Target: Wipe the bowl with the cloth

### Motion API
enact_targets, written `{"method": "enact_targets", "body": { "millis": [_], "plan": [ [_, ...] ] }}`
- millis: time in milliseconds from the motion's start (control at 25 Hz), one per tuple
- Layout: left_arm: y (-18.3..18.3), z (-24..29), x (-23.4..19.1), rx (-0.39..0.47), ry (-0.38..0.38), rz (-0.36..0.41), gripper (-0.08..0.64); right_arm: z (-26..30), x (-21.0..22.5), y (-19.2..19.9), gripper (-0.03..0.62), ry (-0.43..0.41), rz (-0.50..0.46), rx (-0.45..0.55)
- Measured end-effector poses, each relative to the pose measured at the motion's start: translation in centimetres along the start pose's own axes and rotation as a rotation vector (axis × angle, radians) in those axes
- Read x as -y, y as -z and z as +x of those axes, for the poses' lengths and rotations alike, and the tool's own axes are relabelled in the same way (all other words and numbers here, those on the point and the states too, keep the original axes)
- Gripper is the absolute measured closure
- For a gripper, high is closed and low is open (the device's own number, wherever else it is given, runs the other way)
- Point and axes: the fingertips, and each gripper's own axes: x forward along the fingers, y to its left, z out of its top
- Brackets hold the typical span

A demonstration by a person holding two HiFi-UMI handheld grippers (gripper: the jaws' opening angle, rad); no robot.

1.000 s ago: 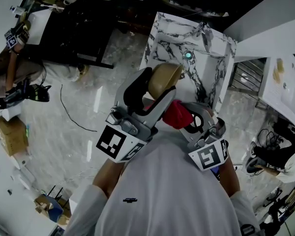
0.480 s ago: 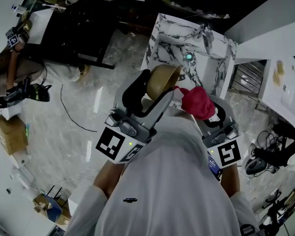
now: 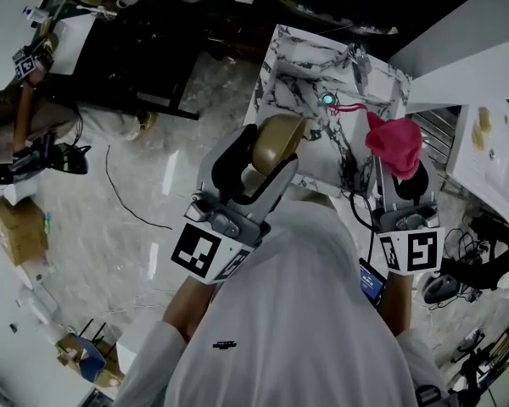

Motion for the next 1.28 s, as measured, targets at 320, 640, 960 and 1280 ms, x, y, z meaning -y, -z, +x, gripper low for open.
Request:
{"method": "enact_targets", "body": {
  "millis": [320,640,960,1280],
  "plan": [
    [0.8,0.0,-0.2,-0.014,-0.022,0.067,0.284,-1.6,3.1,4.3,0.448,0.267,0.144,-0.06],
    [2.0,0.1,-0.2,-0.026,-0.045,0.094,0.284,-1.8,1.5,7.0,0.448,0.321,0.208,-0.114],
    [2.8,-0.6,-1.4,-0.042,-0.11,0.073,0.284,-1.9,1.8,7.1,0.448,0.345,0.212,-0.14],
    [3.6,-0.9,-1.2,-0.064,-0.114,0.053,0.284,-1.8,1.2,8.1,0.449,0.327,0.228,-0.193]
  ]
}}
